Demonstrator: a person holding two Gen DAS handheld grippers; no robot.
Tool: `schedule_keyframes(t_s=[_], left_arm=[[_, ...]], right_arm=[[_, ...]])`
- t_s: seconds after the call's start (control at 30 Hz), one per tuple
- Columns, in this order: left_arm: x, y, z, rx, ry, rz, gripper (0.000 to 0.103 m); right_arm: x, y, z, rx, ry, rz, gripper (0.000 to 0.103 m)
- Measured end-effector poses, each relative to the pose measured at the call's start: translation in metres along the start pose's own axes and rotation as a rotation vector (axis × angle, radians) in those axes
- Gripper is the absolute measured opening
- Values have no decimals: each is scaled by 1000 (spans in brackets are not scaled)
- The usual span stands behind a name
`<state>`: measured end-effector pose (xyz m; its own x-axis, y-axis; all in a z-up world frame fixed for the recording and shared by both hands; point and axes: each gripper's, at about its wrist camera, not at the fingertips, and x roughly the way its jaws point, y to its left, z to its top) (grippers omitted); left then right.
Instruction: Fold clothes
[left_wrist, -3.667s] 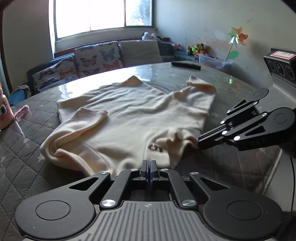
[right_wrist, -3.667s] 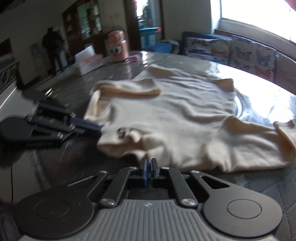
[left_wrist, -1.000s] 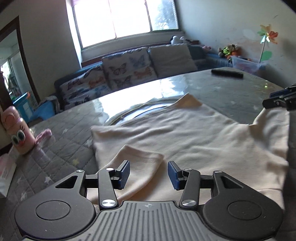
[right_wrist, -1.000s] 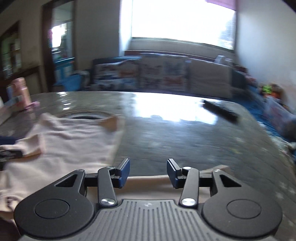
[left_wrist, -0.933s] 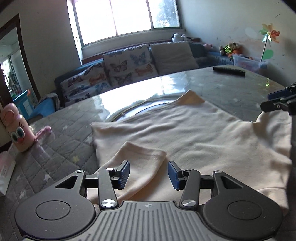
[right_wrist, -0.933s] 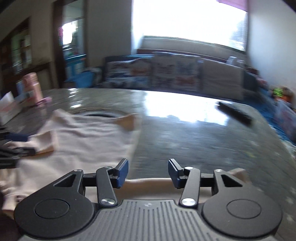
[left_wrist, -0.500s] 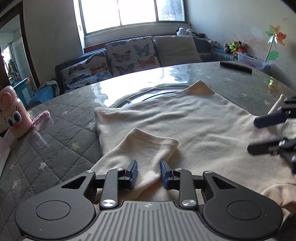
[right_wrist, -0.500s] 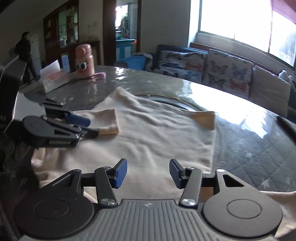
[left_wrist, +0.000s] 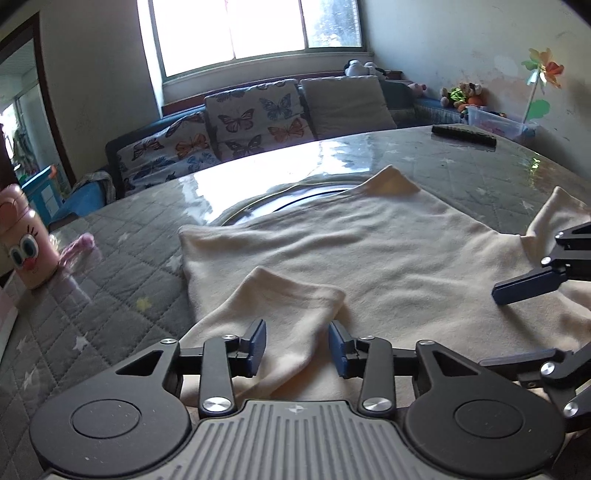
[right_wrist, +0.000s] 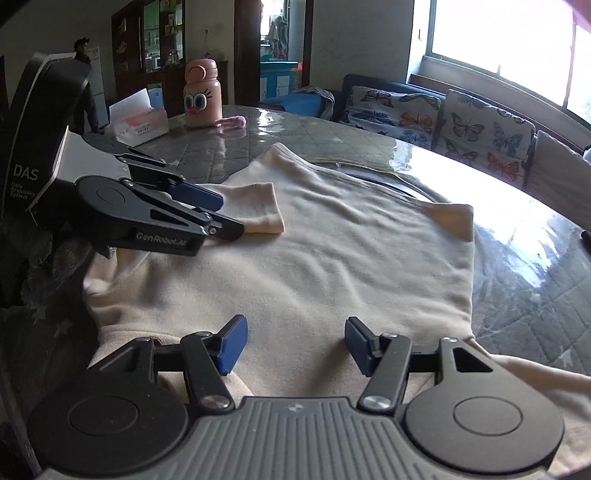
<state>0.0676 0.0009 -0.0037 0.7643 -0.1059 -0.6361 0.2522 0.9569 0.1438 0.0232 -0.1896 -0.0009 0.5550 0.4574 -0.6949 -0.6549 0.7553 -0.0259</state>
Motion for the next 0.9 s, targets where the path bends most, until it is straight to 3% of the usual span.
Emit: schedule_keyframes(t_s=[0.1, 0.13, 0.17, 0.23, 0.4, 0.6, 0.9], left_arm=[[5, -6, 3, 24, 1, -2, 37], [7, -4, 3, 14, 5, 0, 20], [9, -2, 3, 5, 9, 3, 11], [8, 6, 2, -31, 2, 7, 4], [-29, 45, 6, -152, -88, 66, 3], [-80, 106, -4, -301, -168, 190, 3], [-112, 156, -67, -437, -104, 329, 3]], right_arm=[[0, 0, 0, 6, 0, 3, 61], [0, 0, -1, 6, -1, 2, 61], [0, 0, -1, 5, -1, 2, 62], [0, 1, -1, 6, -1, 5, 62], [0, 0, -2, 12, 1, 10, 65], [-1, 1, -2, 7, 3, 7, 65], [0, 1, 0, 7, 13, 9, 66]])
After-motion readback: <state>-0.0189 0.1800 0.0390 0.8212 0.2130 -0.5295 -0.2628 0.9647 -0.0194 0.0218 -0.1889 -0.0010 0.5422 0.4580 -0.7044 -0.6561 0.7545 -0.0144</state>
